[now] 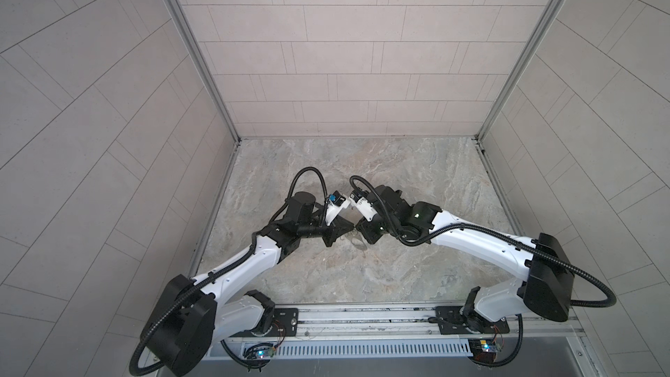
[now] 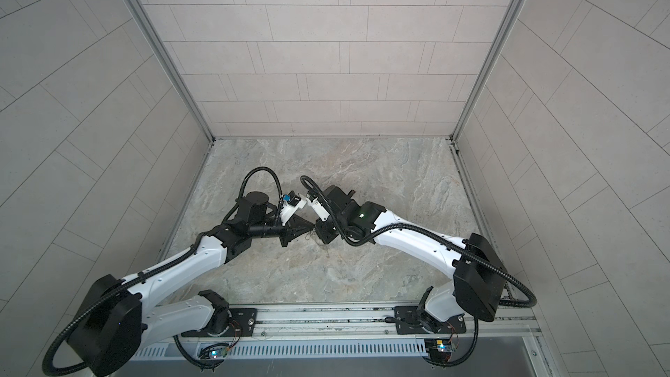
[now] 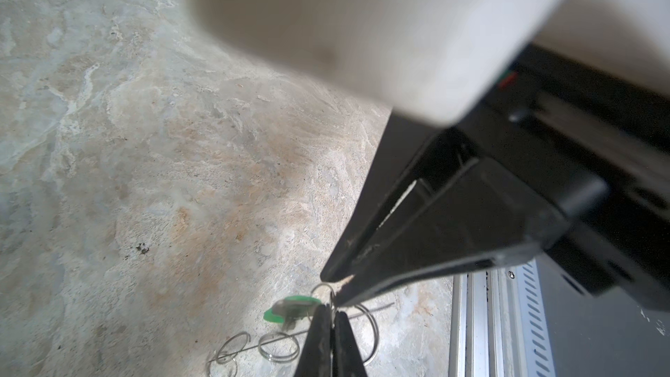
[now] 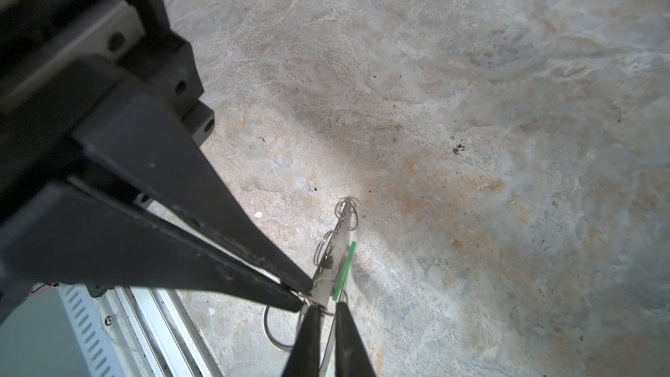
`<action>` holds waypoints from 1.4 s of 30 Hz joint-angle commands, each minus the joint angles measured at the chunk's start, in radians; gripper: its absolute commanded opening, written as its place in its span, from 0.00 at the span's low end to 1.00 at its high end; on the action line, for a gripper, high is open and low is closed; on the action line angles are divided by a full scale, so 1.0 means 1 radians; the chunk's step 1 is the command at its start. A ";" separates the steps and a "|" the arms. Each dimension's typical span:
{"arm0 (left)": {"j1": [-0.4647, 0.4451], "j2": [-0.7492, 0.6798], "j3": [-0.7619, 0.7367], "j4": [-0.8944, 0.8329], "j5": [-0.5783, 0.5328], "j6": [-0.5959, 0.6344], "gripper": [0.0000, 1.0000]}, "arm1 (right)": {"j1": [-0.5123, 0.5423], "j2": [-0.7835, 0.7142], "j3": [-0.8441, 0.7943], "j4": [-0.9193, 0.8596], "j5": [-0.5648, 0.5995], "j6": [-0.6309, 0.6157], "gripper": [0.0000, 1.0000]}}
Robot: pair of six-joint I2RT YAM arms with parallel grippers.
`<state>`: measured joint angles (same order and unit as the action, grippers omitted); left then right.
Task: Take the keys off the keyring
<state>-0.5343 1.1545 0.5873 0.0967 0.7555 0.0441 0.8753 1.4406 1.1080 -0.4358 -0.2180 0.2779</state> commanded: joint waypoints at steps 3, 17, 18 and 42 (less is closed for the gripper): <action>0.002 0.004 0.003 0.047 0.016 0.023 0.00 | -0.005 -0.119 -0.055 0.031 0.056 -0.076 0.23; 0.002 0.096 -0.105 0.539 0.030 -0.084 0.00 | -0.034 -0.173 -0.182 0.060 0.098 -0.163 0.32; 0.002 0.103 -0.104 0.549 0.033 -0.085 0.00 | -0.038 -0.167 -0.182 0.064 0.100 -0.163 0.32; -0.001 0.305 -0.110 0.898 0.117 -0.108 0.00 | -0.197 -0.170 -0.162 0.060 -0.092 -0.639 0.24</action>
<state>-0.5343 1.4662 0.4835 0.9180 0.8471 -0.0536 0.6788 1.2304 0.9245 -0.3527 -0.2958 -0.2672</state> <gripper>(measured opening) 0.051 0.245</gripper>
